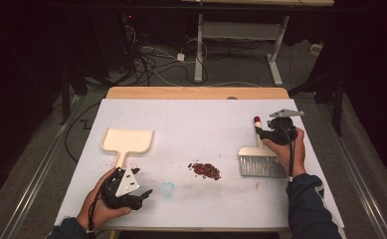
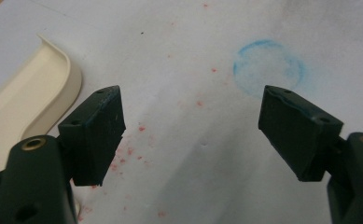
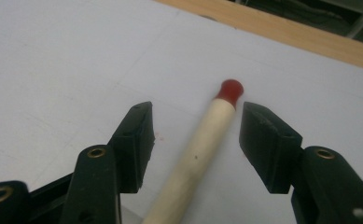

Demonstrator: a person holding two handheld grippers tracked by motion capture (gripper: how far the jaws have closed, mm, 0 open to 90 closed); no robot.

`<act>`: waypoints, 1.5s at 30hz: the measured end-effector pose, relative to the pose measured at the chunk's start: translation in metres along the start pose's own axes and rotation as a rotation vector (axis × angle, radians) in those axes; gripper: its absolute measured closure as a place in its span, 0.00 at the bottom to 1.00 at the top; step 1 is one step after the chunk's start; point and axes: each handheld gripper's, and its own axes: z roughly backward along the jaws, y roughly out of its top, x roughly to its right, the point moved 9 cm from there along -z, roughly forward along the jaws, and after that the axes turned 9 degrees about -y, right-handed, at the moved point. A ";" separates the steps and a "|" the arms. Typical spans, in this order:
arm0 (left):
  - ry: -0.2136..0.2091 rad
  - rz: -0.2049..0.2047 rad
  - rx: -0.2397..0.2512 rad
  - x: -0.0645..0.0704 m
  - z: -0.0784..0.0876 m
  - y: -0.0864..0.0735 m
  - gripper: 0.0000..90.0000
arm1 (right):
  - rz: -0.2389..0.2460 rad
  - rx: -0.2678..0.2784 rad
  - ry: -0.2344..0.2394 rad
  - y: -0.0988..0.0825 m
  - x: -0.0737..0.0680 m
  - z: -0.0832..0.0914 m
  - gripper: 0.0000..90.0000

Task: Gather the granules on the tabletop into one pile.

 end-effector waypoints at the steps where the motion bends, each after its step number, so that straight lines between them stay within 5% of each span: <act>1: 0.002 0.000 -0.001 0.000 0.000 0.000 0.24 | 0.002 0.011 -0.005 0.002 -0.001 0.001 0.49; 17: 0.018 -0.006 0.009 -0.001 0.004 0.002 0.24 | -0.023 0.217 0.002 0.030 -0.014 0.051 0.25; 23: 0.016 0.002 0.010 0.000 0.005 0.001 0.24 | -0.006 0.282 0.028 0.036 -0.020 0.073 0.24; 30: 0.017 0.002 0.009 0.000 0.005 0.001 0.24 | 0.015 0.323 0.063 0.036 -0.032 0.094 0.25; 45: 0.020 0.003 0.011 -0.001 0.005 0.001 0.24 | 0.114 0.363 0.058 0.014 -0.052 0.122 0.25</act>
